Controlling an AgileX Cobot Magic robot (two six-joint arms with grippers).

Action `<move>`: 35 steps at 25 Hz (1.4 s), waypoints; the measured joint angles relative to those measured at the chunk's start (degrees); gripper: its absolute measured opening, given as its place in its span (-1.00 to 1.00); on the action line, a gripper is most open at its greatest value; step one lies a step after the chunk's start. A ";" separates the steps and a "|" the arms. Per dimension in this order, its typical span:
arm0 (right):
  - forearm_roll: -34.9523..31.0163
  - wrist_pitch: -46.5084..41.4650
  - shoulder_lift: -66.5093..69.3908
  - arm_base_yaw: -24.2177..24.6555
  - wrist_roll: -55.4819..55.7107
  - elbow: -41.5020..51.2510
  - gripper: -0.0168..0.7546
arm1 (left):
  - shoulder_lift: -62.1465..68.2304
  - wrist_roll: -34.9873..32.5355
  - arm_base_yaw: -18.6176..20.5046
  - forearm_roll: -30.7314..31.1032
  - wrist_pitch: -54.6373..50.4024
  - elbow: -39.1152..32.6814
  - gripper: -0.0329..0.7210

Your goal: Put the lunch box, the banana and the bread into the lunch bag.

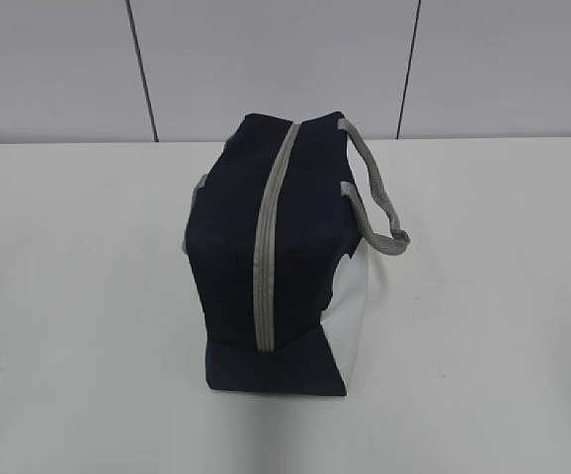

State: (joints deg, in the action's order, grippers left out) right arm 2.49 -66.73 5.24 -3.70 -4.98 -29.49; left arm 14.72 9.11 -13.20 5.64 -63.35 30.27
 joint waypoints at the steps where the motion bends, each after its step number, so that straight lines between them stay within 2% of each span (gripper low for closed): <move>1: 0.00 0.36 -0.73 0.00 0.00 0.28 0.23 | 0.00 0.00 0.78 0.00 0.00 0.00 0.08; 8: 0.00 1.21 -5.19 2.70 0.00 0.54 0.23 | -0.29 0.00 7.73 0.00 0.00 0.00 -0.03; 14: 0.00 1.21 -6.22 3.14 0.00 0.67 0.23 | -4.03 0.00 10.40 0.00 -0.09 0.00 -0.11; 25: 0.00 1.21 -6.34 3.22 0.00 0.67 0.23 | -15.25 0.00 11.51 -0.05 -0.48 0.00 -0.16; 35: 0.00 1.21 -6.34 3.22 0.00 0.67 0.23 | -15.52 0.12 11.57 -0.12 -0.53 0.00 -0.26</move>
